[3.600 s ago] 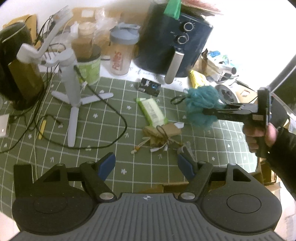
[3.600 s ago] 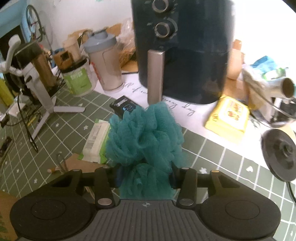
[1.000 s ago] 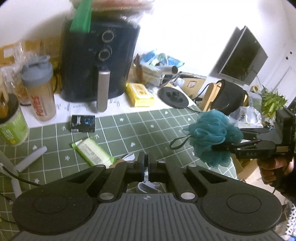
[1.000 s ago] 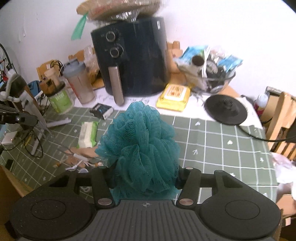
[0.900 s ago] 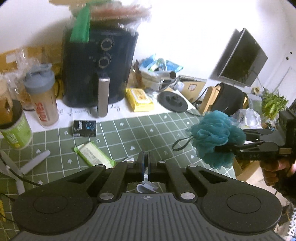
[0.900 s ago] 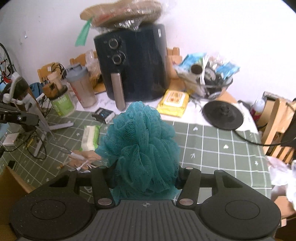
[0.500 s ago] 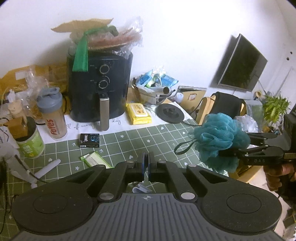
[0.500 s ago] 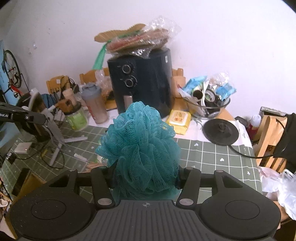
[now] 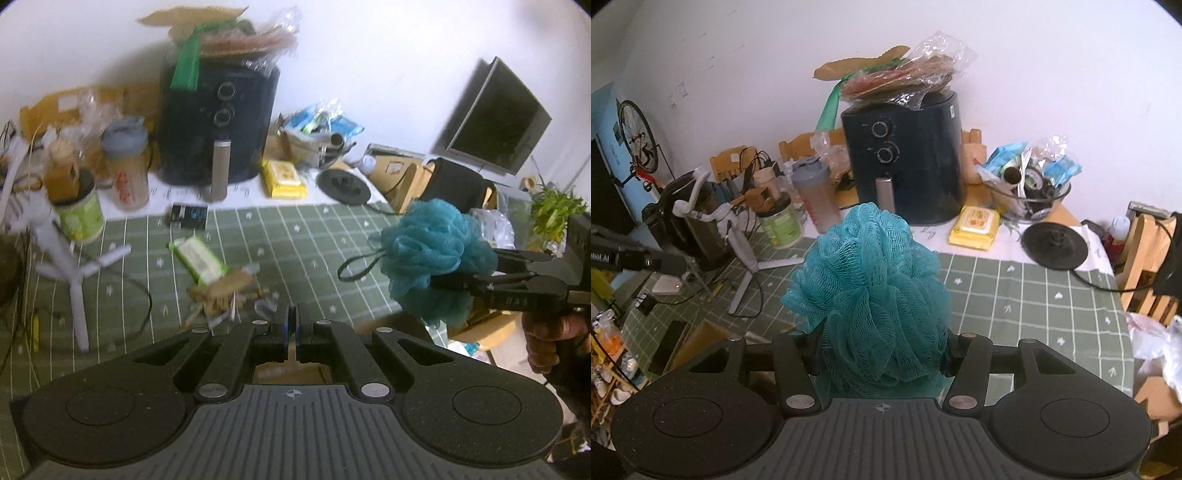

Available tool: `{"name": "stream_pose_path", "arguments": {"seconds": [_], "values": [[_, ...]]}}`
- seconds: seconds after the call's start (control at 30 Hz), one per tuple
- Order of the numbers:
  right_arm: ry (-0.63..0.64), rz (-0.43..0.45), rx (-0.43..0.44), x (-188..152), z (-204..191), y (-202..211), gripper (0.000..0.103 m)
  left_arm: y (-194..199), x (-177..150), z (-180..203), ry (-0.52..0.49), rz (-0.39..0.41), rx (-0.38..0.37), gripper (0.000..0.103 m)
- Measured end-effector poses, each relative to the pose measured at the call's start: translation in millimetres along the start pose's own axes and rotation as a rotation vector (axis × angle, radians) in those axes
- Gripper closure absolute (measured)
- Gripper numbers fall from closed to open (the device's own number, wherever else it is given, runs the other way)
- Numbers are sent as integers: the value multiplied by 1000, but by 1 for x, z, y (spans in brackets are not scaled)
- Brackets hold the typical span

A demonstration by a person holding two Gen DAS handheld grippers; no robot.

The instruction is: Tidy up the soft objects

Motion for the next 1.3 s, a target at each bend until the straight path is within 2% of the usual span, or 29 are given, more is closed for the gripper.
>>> {"name": "stream_pose_path", "arguments": {"seconds": [0.3,0.57,0.83,1.0,1.13,1.2,1.3], "values": [[-2,-30,82,-13,-21,14,47,-9,-42,6,47,-99,23,100],[6,-126,143,-49,-40,2,47,-28,-79,14,63,-192,35,100],[-1,-218,143,-85,-48,-23,47,-42,-105,12,89,-268,51,100],[21,-255,128,-94,-53,-36,46,-47,-114,12,100,-299,66,99],[69,-281,103,-97,-59,-42,42,-49,-118,12,103,-329,96,99],[84,-293,101,-97,-62,-43,40,-50,-122,13,99,-345,107,94],[108,-306,89,-96,-66,-44,32,-46,-123,16,95,-341,113,73]]}}
Point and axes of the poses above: each gripper's, at about its wrist camera, not at the fingertips, and y roughly against the way its jaws point, z to its right, x to its top, the point moved 3 cm from there along -y, roughly the way its jaws point, and after that the axes turned 7 degrees about x, right-handed, at the moved point
